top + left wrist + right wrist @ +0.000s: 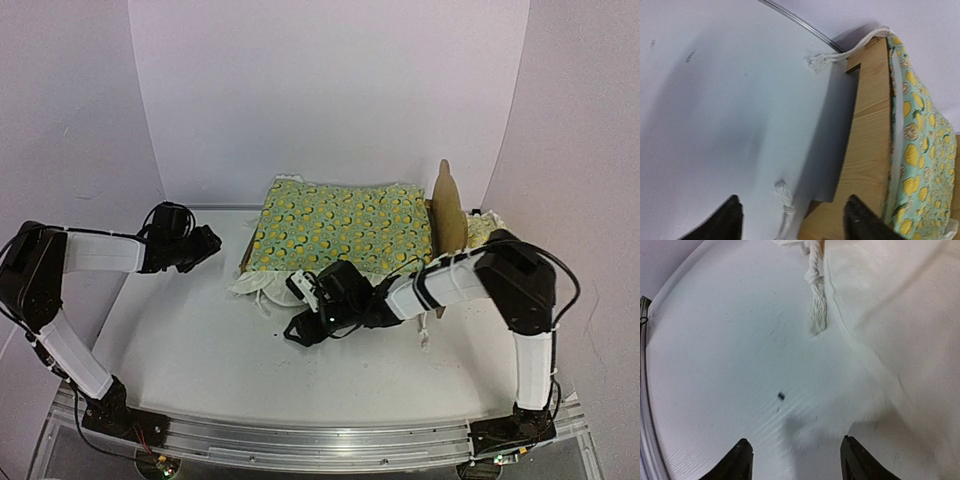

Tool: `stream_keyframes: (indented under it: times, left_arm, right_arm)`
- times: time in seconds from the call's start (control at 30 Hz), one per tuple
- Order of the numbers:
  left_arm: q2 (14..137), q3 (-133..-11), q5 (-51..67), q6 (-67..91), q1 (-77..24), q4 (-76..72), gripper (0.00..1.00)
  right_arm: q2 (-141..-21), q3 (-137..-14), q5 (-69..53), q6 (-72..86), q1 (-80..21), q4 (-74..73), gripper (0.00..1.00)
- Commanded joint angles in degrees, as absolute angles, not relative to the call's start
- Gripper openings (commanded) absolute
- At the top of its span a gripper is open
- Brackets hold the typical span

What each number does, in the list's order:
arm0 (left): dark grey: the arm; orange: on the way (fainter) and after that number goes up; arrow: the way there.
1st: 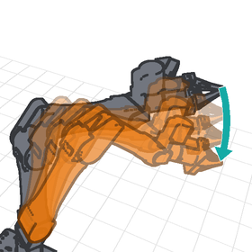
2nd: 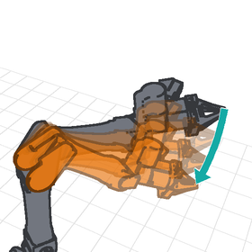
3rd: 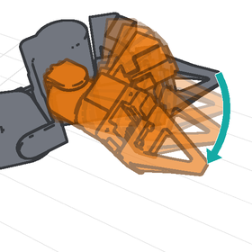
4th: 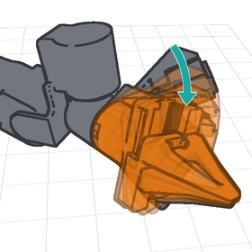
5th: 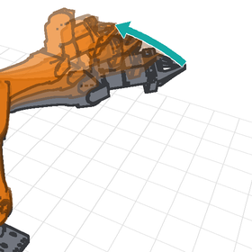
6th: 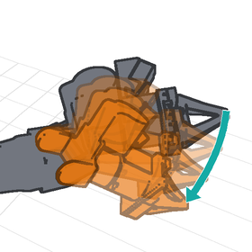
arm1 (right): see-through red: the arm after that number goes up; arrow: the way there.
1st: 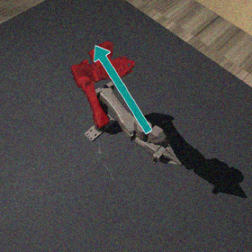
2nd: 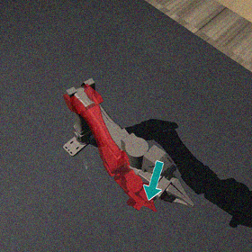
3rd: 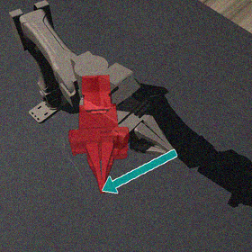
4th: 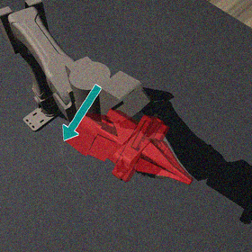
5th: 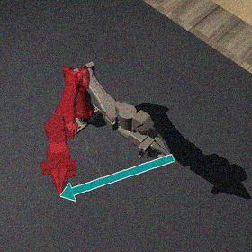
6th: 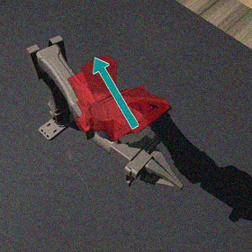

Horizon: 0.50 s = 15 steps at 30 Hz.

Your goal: Set up the pet bed

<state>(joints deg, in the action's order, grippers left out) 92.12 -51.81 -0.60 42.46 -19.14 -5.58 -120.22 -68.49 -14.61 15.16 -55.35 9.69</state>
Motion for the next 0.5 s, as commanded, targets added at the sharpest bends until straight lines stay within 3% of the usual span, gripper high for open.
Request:
stream_keyframes:
  times: [0.0,0.1,0.23,0.37,0.47]
  left_arm:
    - [81.32,-46.73,-8.23,37.77,-18.43,-0.48,0.86]
    - [77.71,-47.03,-3.58,34.77,-18.37,-1.29,0.97]
    - [81.82,-54.4,13.02,28.91,-18.4,-5.11,0.98]
    - [92.38,-65.74,27.74,27.23,-18.5,-5.08,0.92]
    - [98.88,-71.78,30.47,27.11,-18.47,-3.76,0.91]
  right_arm:
    - [-98.14,-62.85,-5.76,9.33,-56.05,-10.39,0.75]
    - [-89.07,-67.23,5.44,5.91,-51.55,-25.46,0.86]
    - [-83.74,-76.11,21.42,3.61,-43.26,-33.93,0.98]
    - [-87.25,-86.46,21.82,6.68,-30.71,-39.22,0.98]
    - [-93.4,-95.25,21.71,8.31,-25.61,-43.28,0.98]
